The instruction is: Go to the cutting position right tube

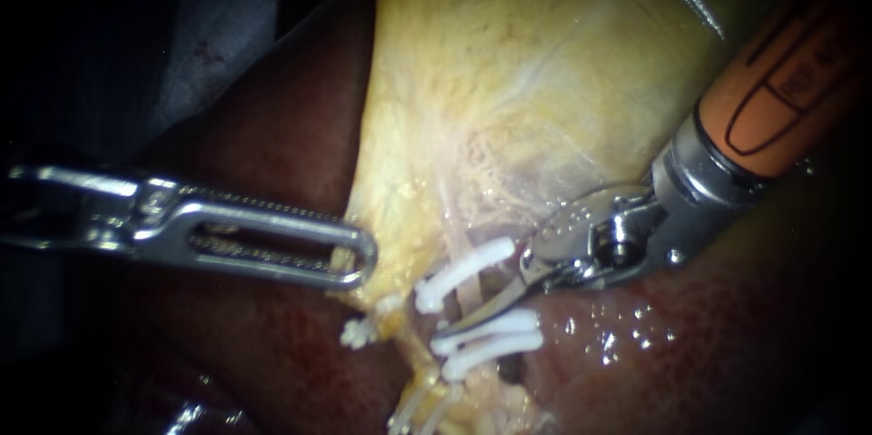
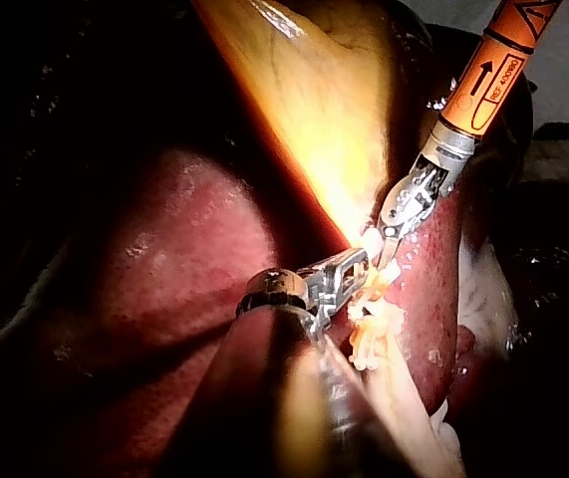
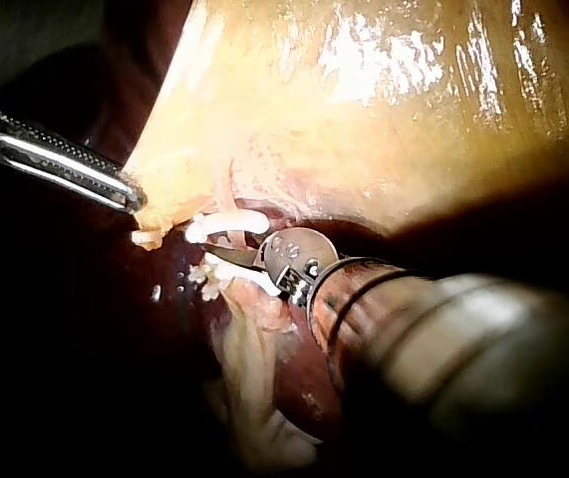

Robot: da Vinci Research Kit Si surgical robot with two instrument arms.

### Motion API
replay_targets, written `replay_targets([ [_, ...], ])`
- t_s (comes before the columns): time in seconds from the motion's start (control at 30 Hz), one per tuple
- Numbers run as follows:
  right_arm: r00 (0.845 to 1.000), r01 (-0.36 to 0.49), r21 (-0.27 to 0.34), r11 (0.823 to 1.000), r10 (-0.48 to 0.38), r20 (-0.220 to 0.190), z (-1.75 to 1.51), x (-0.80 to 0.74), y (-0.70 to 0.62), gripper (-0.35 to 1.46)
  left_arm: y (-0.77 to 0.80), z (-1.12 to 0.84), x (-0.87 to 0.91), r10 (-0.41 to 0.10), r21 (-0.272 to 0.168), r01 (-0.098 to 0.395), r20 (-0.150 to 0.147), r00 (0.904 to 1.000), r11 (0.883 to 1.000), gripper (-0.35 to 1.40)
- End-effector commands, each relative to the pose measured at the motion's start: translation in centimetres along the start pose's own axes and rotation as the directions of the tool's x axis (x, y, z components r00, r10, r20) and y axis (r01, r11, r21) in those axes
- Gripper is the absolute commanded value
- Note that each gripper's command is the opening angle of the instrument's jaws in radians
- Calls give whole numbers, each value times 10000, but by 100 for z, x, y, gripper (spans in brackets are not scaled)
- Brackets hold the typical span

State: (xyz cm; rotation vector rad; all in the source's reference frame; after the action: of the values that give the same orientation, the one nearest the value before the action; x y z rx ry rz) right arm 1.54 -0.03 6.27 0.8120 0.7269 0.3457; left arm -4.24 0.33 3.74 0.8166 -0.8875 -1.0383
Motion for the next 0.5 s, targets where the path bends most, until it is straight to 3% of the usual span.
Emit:
replay_targets([
  [0.03,10000,5,4,10000,-5,2,-1,1,0,27,0,0,0,1,0,-1,-1,10000,10000,-35],
  [0.5,10000,-53,9,10000,53,4,-1,1,0,21,0,0,0,1,-1,-1,0,10000,10000,-35],
])
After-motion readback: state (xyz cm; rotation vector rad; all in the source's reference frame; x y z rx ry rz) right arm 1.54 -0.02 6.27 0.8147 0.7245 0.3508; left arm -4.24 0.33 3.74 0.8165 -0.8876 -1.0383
